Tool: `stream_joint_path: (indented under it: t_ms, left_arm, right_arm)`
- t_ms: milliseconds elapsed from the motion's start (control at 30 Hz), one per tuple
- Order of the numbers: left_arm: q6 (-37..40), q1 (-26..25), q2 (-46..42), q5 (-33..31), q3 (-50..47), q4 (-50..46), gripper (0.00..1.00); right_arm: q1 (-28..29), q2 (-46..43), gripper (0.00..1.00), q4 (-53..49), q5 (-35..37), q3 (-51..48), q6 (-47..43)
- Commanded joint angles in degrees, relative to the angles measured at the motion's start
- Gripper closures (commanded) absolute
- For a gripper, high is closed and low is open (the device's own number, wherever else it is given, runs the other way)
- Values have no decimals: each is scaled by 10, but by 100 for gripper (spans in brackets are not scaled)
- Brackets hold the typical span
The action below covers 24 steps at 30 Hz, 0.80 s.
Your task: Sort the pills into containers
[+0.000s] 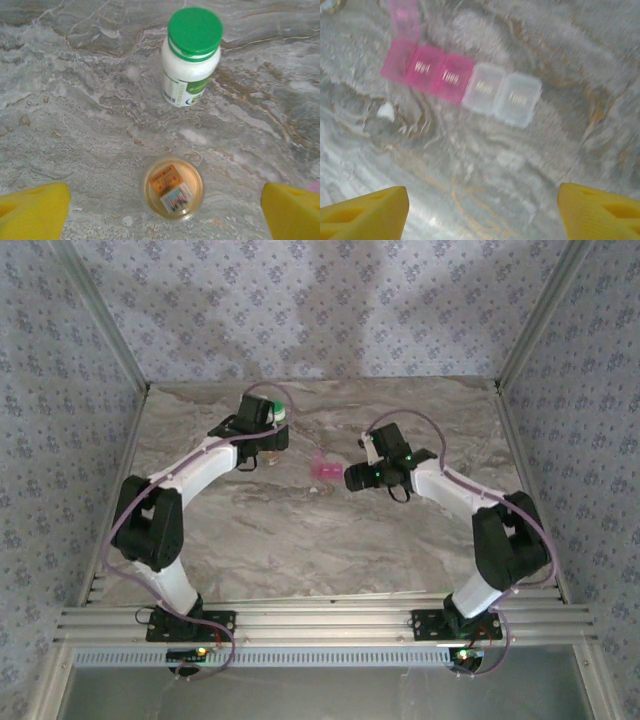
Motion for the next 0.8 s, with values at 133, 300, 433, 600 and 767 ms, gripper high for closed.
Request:
stream_joint_path:
  t_ms: [133, 300, 433, 600, 767]
  left_arm:
    - [-18, 5, 63, -20, 55, -24, 5]
    - [-43, 5, 98, -35, 79, -51, 7]
    - [-60, 5, 113, -41, 85, -56, 10]
    - [-75, 5, 128, -46, 91, -65, 18]
    - [-72, -1, 132, -55, 85, -61, 29]
  right_arm:
    - [13, -45, 17, 56, 36, -60, 5]
    - [13, -50, 17, 61, 42, -68, 7]
    - [13, -63, 17, 66, 47, -76, 7]
    - [12, -68, 17, 57, 51, -75, 8]
    - [13, -76, 17, 59, 56, -79, 12]
